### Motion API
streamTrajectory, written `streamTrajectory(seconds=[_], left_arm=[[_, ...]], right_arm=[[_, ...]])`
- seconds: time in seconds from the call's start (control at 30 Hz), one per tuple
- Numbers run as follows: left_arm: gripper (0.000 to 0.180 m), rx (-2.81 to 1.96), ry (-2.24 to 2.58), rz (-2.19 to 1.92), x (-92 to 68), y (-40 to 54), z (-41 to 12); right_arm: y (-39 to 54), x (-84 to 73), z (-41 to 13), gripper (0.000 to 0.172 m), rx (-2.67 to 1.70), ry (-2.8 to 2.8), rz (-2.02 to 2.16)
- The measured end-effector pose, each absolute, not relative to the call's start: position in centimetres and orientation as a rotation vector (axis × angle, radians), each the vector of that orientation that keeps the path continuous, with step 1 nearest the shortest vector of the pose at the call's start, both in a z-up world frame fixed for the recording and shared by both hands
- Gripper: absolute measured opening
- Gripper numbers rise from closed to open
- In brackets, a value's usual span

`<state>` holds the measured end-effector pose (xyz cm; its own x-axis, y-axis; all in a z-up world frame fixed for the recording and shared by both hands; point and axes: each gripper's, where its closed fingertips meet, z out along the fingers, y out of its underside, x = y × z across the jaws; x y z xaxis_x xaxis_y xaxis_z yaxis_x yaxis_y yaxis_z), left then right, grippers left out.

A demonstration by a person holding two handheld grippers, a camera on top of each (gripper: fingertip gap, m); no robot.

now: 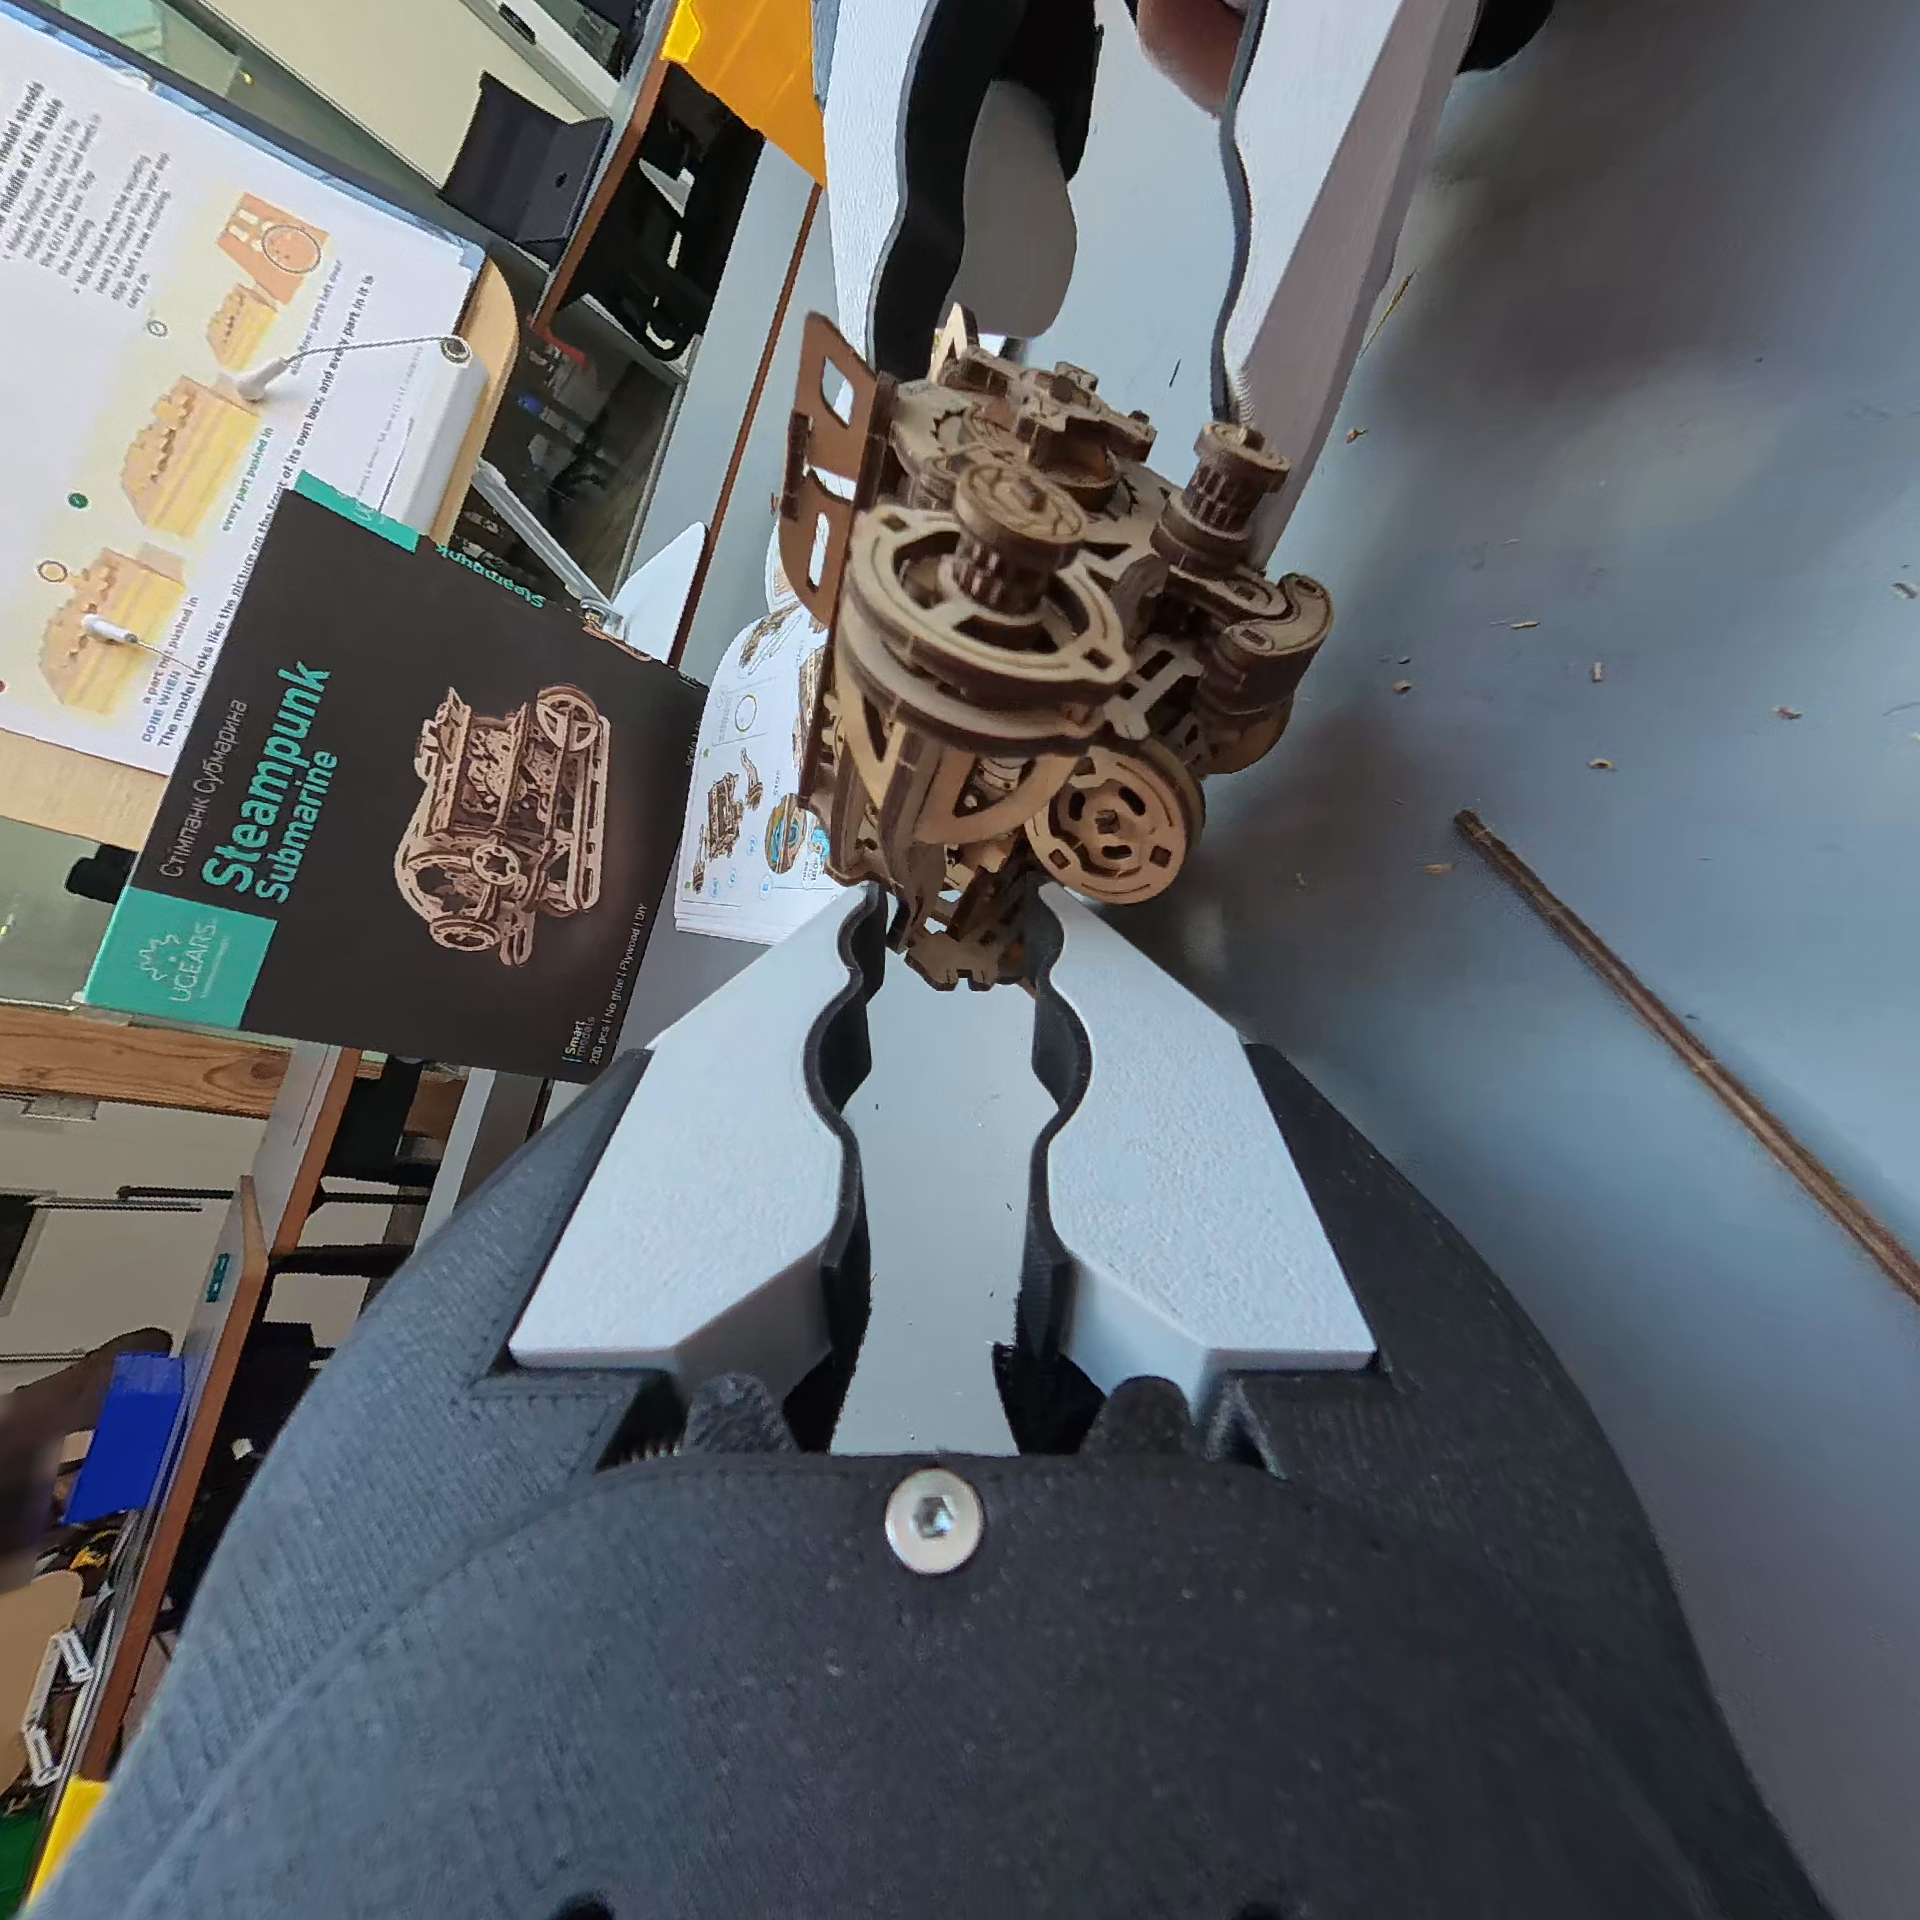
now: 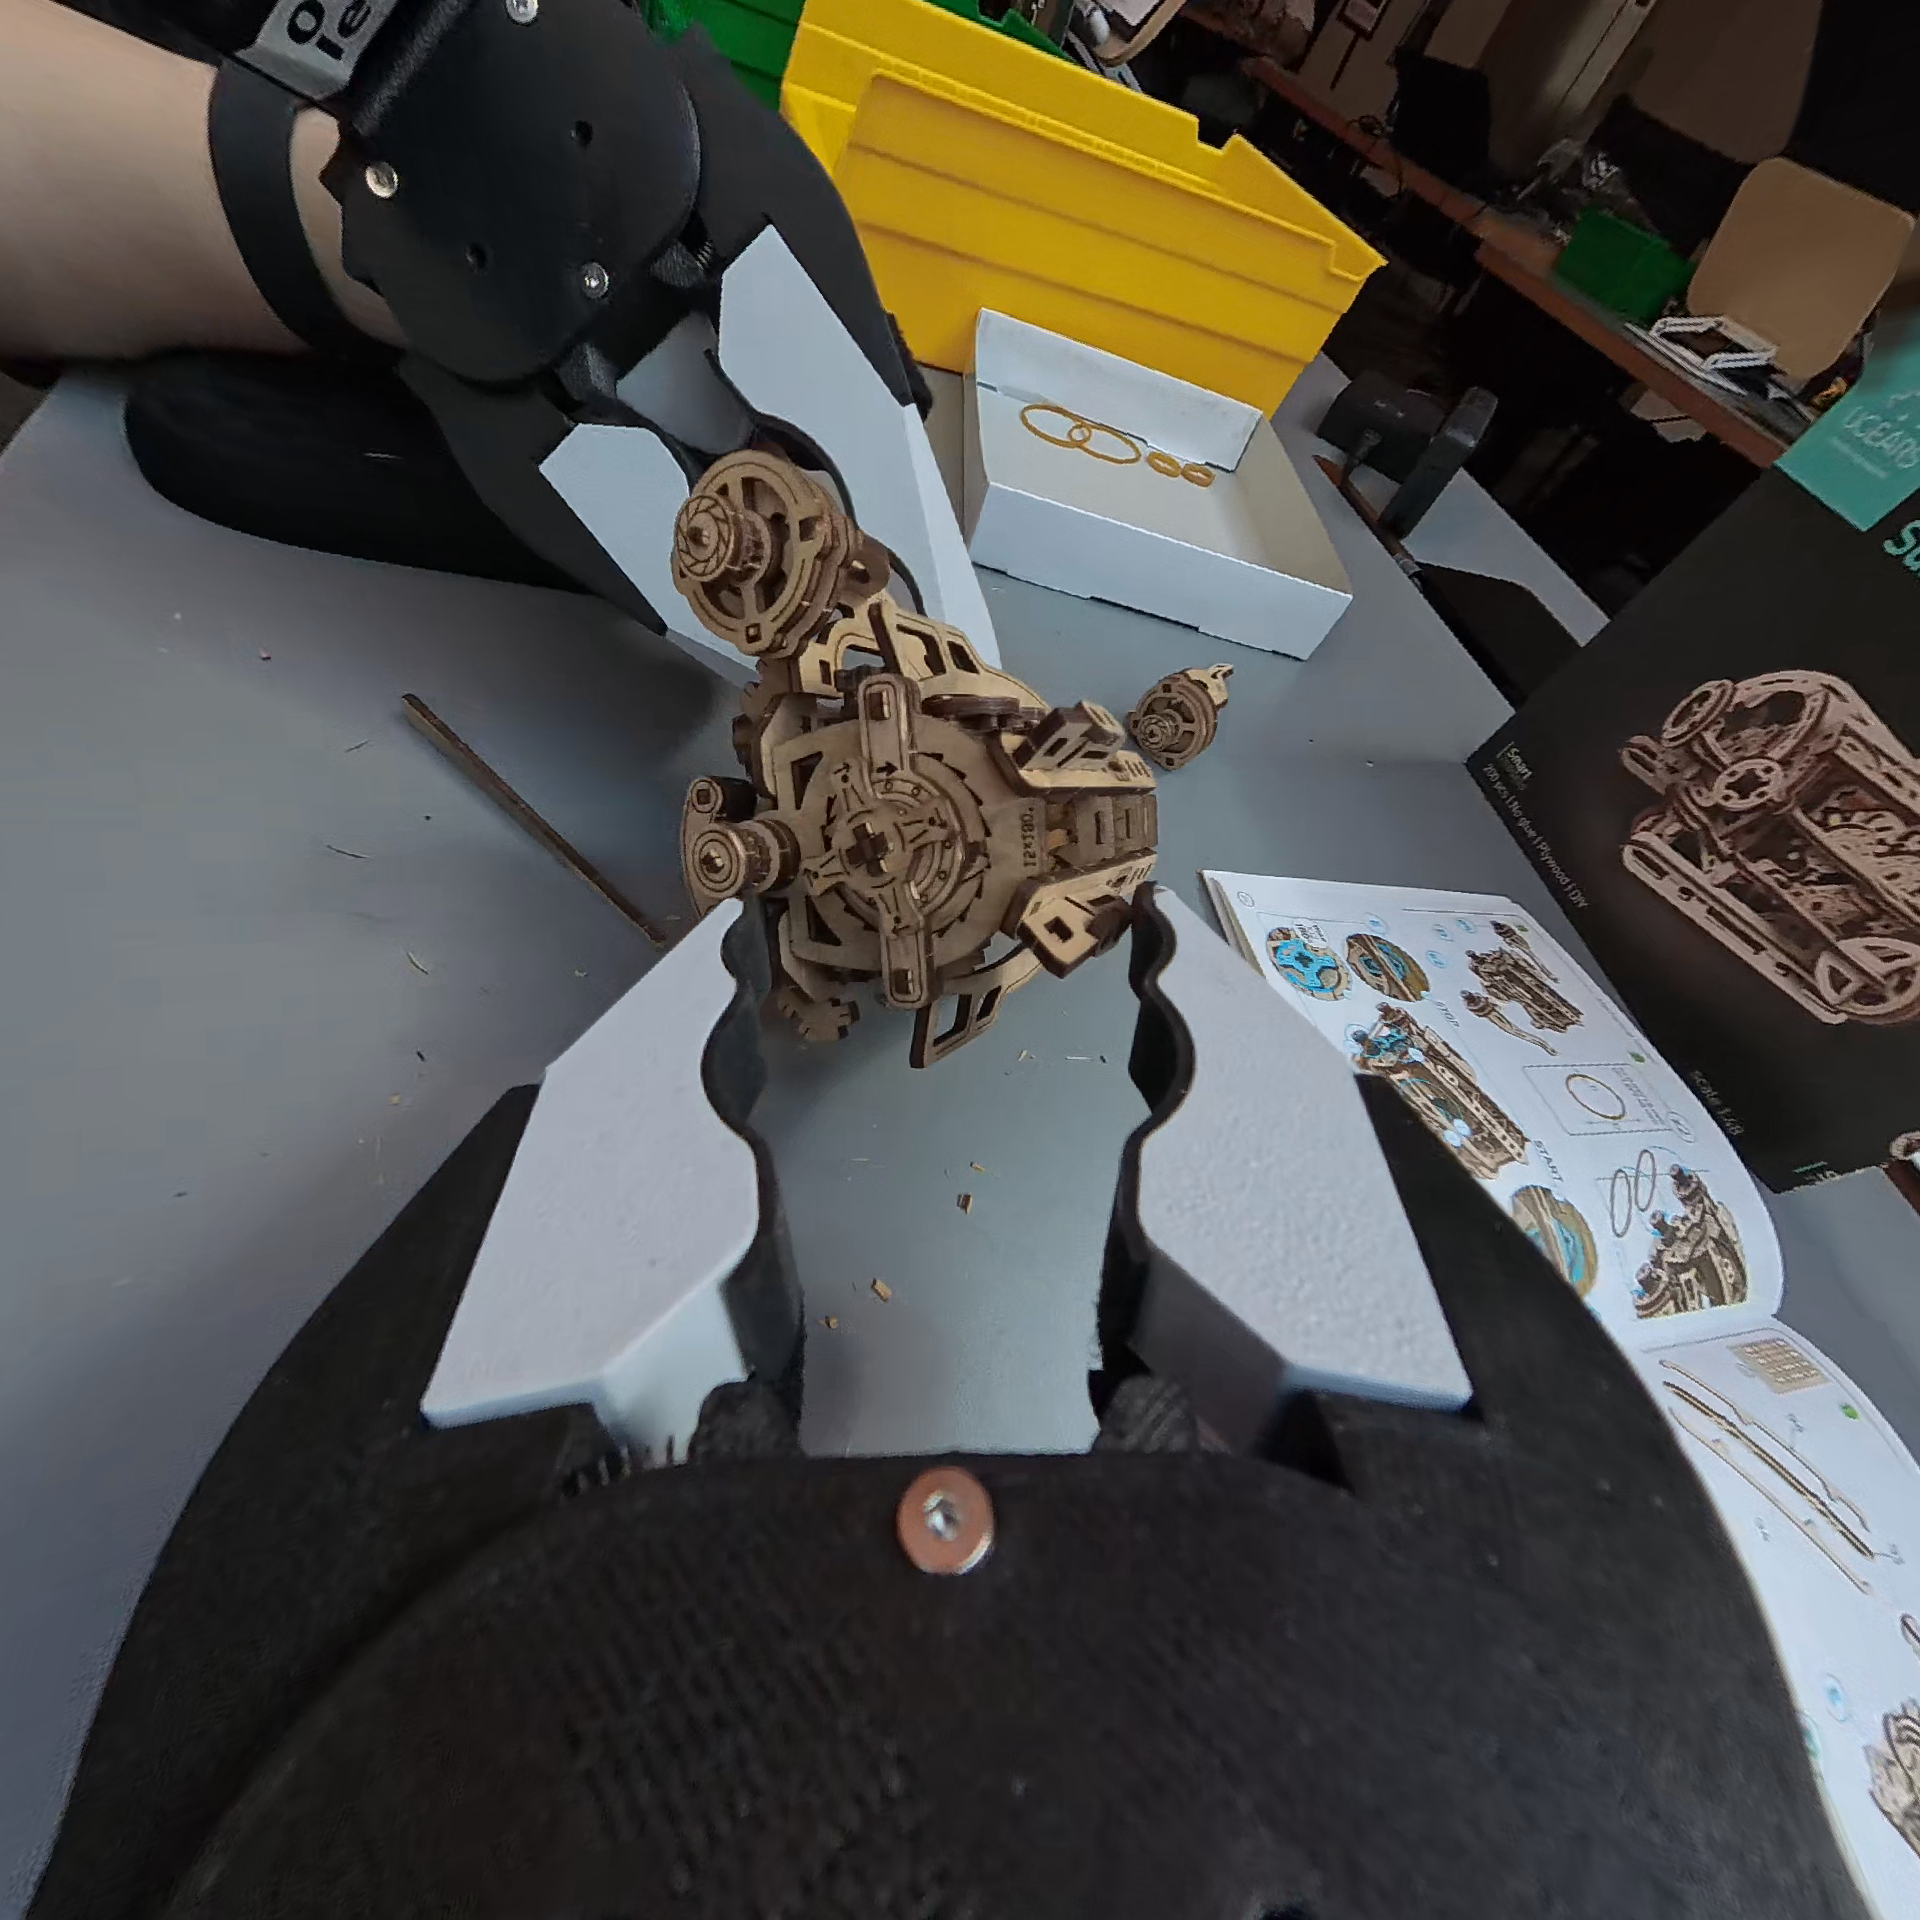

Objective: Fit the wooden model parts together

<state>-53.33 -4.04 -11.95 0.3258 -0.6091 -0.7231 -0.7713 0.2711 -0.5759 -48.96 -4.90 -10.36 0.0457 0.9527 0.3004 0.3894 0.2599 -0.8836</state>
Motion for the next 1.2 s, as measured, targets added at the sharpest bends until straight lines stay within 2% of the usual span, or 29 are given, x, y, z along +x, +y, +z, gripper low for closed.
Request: streamTrajectory(seconds=[0.23, 0.47, 0.77, 1.0, 1.2], left_arm=[[0.030, -1.399, 1.382, 0.233, -53.0, -0.9, -12.3], [0.031, -1.356, 1.440, 0.457, -55.7, -0.8, -13.8], [0.035, -1.540, 1.333, 0.135, -56.5, -4.2, -13.4], [0.033, -1.561, 1.237, 0.056, -57.6, -4.7, -12.3], [0.033, -1.598, 1.209, 0.045, -58.3, -4.8, -12.4]], right_arm=[[-2.0, -48.0, -10.3, 0.067, -1.258, -1.495, 0.401], [-2.0, -48.3, -10.4, 0.066, -1.219, -1.510, 0.348], [-3.7, -49.3, -10.7, 0.068, -1.008, -1.614, 0.118], [-4.4, -49.8, -11.2, 0.067, -0.908, -1.668, -0.013], [-4.4, -49.0, -11.3, 0.067, -0.940, -1.675, 0.035]])
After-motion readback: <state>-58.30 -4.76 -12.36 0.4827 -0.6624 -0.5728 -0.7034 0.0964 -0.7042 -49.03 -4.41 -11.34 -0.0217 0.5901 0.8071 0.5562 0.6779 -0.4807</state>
